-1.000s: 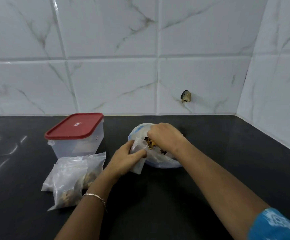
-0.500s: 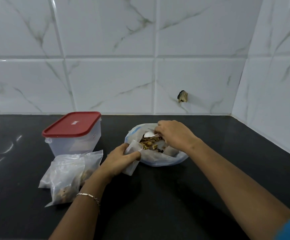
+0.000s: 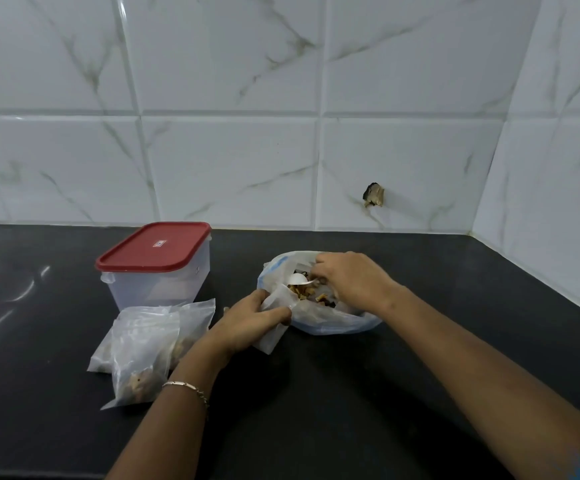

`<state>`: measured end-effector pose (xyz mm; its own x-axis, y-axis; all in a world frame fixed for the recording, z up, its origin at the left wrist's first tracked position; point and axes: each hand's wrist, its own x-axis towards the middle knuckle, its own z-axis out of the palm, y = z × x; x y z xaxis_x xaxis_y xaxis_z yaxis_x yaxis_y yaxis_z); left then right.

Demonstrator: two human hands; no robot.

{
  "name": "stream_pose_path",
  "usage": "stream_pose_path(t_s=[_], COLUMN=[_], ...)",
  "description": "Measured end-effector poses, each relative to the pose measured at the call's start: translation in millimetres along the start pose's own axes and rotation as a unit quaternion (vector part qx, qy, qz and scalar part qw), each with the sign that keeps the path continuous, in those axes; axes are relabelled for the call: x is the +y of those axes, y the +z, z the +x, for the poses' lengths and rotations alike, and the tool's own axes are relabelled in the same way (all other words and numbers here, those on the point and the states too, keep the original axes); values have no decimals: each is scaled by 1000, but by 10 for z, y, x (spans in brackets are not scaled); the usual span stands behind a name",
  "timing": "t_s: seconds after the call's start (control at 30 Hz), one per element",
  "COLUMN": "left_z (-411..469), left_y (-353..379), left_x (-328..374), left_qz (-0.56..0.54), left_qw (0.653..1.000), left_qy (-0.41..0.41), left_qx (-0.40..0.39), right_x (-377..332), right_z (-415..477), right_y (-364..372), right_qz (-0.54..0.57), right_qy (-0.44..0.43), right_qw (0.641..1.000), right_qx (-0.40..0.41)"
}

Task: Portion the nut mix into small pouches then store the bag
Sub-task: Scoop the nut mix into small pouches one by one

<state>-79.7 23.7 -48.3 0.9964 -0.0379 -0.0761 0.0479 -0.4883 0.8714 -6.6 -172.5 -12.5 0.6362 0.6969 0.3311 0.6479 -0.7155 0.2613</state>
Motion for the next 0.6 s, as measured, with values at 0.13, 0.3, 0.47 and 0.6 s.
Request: stream_pose_path(t_s=[0.13, 0.3, 0.47, 0.6], left_z=[-8, -40, -45, -10], left_y=[7, 13, 27, 35], left_x=[20, 47, 35, 25], left_qz=[-14, -69, -114, -138], left_qw=[1000, 997, 993, 990], left_qy=[-2, 4, -3, -21], left_qx=[5, 41, 29, 21], right_x=[145, 3, -76, -134], right_z=[-69, -68, -187, -365], right_y=[-193, -189, 43, 79], right_qz=[-31, -122, -53, 87], right_qy=[-5, -5, 51, 109], right_qw=[999, 992, 997, 990], right_qx=[-12, -30, -7, 18])
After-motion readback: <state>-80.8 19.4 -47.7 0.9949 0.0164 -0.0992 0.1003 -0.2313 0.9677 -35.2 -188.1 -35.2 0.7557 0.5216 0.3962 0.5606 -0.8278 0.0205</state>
